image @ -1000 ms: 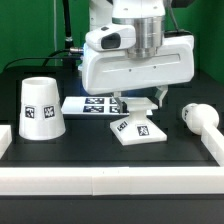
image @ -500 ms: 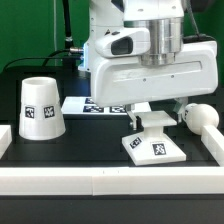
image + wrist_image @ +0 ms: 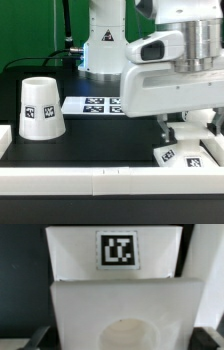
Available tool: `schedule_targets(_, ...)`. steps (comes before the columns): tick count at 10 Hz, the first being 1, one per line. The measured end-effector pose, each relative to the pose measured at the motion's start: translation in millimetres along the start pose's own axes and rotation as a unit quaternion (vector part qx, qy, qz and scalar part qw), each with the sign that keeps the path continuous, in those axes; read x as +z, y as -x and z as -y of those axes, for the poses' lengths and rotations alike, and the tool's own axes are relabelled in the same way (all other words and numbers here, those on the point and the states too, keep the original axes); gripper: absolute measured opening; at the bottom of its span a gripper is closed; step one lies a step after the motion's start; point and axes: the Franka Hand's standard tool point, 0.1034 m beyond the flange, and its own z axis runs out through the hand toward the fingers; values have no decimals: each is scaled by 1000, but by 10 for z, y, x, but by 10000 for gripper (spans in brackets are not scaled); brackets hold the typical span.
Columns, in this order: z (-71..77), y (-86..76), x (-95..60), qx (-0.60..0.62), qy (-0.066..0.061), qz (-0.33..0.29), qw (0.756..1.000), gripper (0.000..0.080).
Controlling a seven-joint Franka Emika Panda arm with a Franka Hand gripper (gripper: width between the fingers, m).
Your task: Assemble lamp
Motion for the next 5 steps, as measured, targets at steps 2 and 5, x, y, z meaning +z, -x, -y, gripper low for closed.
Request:
schedule_targets(2,47,-81,10,18,-1,3,1000,532)
schedule_targets(5,53,-132,6,30,-1,14,999,532)
